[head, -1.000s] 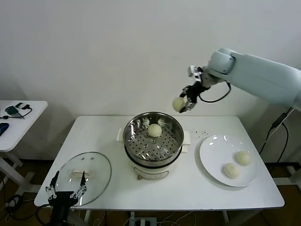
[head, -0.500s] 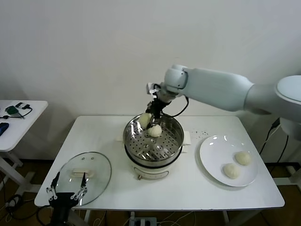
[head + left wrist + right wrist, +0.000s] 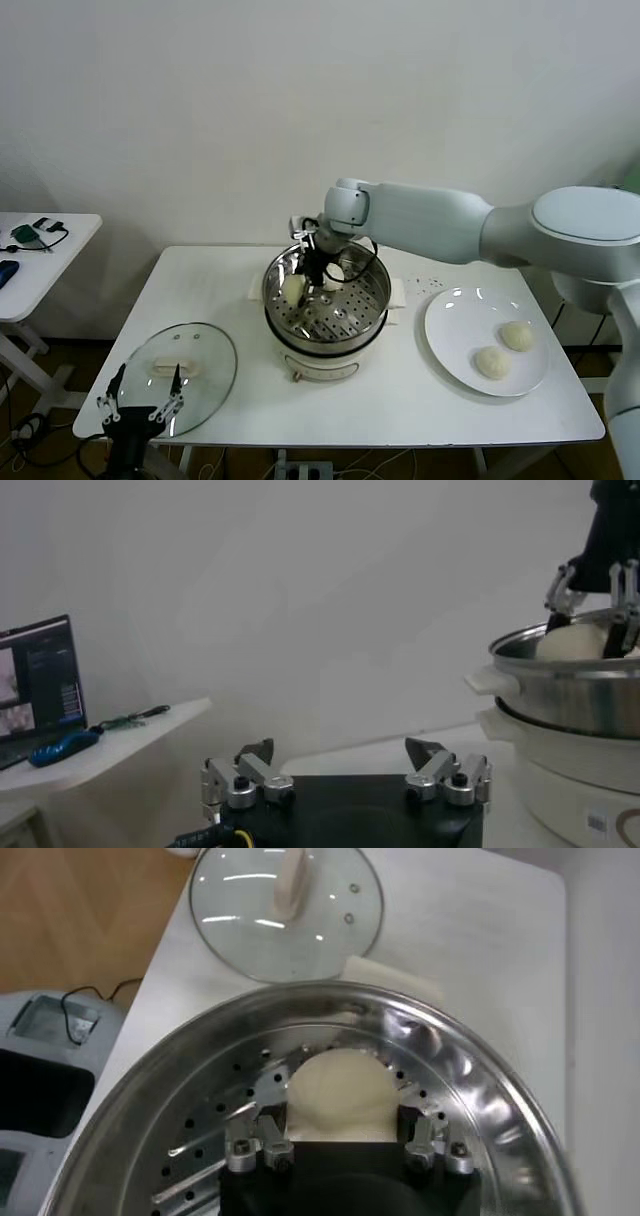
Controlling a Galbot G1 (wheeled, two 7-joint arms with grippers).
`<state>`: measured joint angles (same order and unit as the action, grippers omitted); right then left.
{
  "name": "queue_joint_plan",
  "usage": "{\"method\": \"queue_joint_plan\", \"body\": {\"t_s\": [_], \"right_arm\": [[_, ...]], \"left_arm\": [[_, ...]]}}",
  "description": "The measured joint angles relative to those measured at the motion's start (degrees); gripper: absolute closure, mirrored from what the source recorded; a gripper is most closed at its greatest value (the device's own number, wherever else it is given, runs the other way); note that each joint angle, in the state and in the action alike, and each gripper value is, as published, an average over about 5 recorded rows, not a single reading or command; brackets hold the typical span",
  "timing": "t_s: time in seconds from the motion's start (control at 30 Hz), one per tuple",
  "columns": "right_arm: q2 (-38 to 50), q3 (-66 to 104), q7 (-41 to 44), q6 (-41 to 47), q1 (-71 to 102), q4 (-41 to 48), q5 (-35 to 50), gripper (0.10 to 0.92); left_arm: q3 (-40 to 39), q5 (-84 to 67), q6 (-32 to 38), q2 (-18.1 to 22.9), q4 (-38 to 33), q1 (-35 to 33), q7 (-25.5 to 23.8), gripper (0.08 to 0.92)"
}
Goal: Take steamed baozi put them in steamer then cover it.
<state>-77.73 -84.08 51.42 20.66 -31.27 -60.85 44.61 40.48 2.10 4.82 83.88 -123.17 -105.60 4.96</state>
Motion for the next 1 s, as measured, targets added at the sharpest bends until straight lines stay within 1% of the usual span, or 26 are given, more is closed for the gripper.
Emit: {"method": "queue_joint_plan", "body": {"t_s": [0.07, 0.2, 0.3, 0.73, 1.0], "right_arm": [[-0.2, 0.0, -0.1, 0.0, 0.3, 0.1, -0.2, 0.33], [-0.4, 0.0, -0.4, 0.1, 0.7, 0.5, -0.7, 0.243], [-0.4, 0.1, -0.5, 0.1, 0.9, 0.7, -1.4, 0.209], [2.3, 1.2, 0.5, -0.9, -1.4, -0.6, -3.5, 0.203], [9.9, 1.0, 2.9, -2.5, -6.9, -4.7, -4.0, 0.203]], "left_arm": [[0.0, 0.0, -0.1, 0.0, 0.1, 0.1, 0.0, 0.177], [0.0, 0.0, -0.2, 0.0, 0.2, 0.3, 0.0, 0.177], [0.0, 0.0, -0.3, 0.1, 0.1, 0.4, 0.0, 0.177], [-0.1, 0.0, -0.2, 0.3, 0.4, 0.4, 0.0, 0.177], [0.0, 0.0, -0.2, 0.3, 0.4, 0.5, 0.0, 0.177]]}}
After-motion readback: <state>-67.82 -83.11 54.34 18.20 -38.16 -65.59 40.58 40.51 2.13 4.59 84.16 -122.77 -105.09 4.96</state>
